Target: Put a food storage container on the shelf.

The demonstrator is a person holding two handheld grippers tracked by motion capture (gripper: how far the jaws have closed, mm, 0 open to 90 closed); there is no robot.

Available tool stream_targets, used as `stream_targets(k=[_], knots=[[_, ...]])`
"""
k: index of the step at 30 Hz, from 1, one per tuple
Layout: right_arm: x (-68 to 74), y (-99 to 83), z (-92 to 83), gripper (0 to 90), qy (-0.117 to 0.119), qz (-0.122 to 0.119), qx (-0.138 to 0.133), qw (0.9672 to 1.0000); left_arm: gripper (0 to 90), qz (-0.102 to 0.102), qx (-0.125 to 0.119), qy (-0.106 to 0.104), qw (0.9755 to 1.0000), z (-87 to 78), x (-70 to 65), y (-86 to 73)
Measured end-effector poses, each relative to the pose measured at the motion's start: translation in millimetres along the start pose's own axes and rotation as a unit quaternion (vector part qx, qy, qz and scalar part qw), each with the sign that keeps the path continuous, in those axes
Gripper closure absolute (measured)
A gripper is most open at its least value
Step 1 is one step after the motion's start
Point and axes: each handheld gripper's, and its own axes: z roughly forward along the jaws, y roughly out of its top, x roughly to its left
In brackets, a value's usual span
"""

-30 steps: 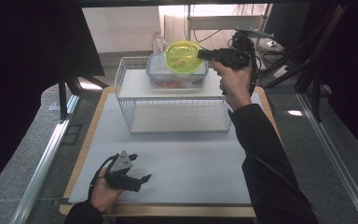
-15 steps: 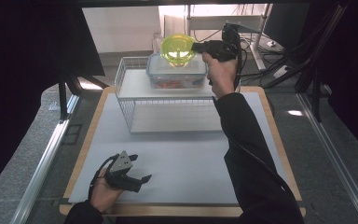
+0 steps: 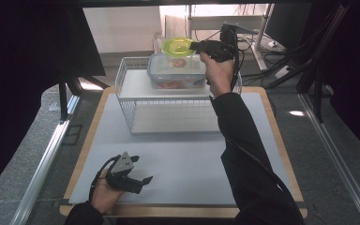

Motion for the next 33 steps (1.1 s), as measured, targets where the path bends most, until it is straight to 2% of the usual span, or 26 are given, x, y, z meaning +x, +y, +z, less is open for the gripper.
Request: stream_targets(k=[2, 4, 8, 10, 12, 16, 18, 23, 27, 33], knots=[[-1.6, -0.1, 0.7, 63.8, 0.009, 0.001, 0.004, 1.0, 9.5, 0.0, 0.0, 0.0, 1.0, 0.1, -0.1, 0.0], [-1.8, 0.0, 0.0, 60.0, 0.007, -0.008, 0.006, 0.9999, 9.5, 0.0, 0.001, -0.001, 1.0, 0.3, -0.1, 0.0], [-4.1, 0.6, -2.2, 44.0, 0.017, -0.034, 0.015, 0.9992, 9.5, 0.001, 0.001, 0.0, 1.0, 0.3, -0.4, 0.0], [-6.4, 1.0, -4.9, 37.0, 0.032, -0.04, 0.019, 0.9985, 9.5, 0.001, 0.001, 0.0, 1.0, 0.3, -0.4, 0.0], [-8.2, 1.6, -7.6, 30.6, 0.05, -0.058, 0.032, 0.9966, 9.5, 0.001, 0.001, -0.001, 1.0, 0.5, -0.6, 0.0], [-6.9, 0.3, -16.3, 24.1, 0.058, -0.094, 0.031, 0.9934, 9.6, 0.003, 0.004, -0.001, 1.0, 1.0, -1.0, 0.1], [-4.7, -1.8, -21.0, 21.3, 0.056, -0.117, 0.034, 0.9909, 9.5, 0.004, 0.004, -0.001, 1.0, 1.2, -1.2, 0.2], [-2.9, -14.0, -33.4, 17.9, 0.043, -0.191, 0.045, 0.9796, 9.5, 0.006, 0.005, -0.001, 1.0, 1.7, -1.6, 0.1], [-6.6, -25.0, -41.8, 17.5, 0.036, -0.22, 0.049, 0.9736, 8.9, 0.007, 0.004, 0.0, 1.0, 2.4, -2.1, 0.2], [-9.8, -37.5, -52.9, 16.7, 0.027, -0.252, 0.054, 0.9658, 7.5, -0.003, -0.005, -0.003, 1.0, 1.7, -0.7, 0.0]])
